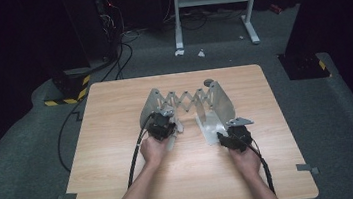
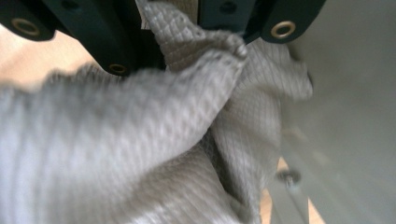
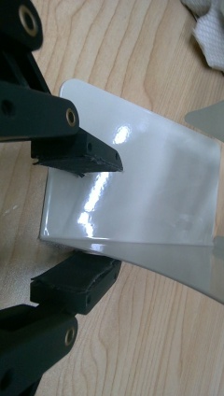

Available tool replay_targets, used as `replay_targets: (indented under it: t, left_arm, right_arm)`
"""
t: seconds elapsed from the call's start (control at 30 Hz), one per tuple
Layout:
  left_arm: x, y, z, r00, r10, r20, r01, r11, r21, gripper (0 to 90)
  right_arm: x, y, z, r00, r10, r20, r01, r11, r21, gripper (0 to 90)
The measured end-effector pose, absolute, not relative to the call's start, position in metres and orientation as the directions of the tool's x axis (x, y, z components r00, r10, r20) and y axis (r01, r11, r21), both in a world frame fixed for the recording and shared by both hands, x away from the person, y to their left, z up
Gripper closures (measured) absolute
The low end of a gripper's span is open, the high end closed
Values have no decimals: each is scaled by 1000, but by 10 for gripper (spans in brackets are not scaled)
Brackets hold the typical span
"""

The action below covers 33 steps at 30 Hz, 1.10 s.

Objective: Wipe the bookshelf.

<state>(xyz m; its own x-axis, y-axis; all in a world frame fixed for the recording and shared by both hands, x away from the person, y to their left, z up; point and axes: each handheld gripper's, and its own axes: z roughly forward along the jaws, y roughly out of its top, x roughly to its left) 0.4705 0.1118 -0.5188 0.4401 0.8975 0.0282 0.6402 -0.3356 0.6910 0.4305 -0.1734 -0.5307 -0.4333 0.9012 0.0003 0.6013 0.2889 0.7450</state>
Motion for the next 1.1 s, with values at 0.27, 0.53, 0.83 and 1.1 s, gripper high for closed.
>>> replay_targets:
  t: [0.27, 0.53, 0.83, 1.1]
  left_arm:
    - [465, 112, -517, 458, 888, 36, 647, -361, 671, 814]
    - [468, 110, -517, 446, 895, 18, 654, -339, 677, 815]
    - [447, 113, -518, 464, 886, 21, 644, -354, 678, 815]
    - [431, 117, -519, 470, 882, 13, 637, -350, 687, 814]
  right_arm:
    - [431, -173, -531, -433, 901, 2, 602, 288, 745, 472]
    - [431, -174, -531, -434, 901, 1, 601, 289, 745, 469]
    - [431, -174, -531, -433, 901, 2, 602, 288, 745, 468]
    - [431, -174, -531, -433, 901, 2, 602, 288, 745, 467]
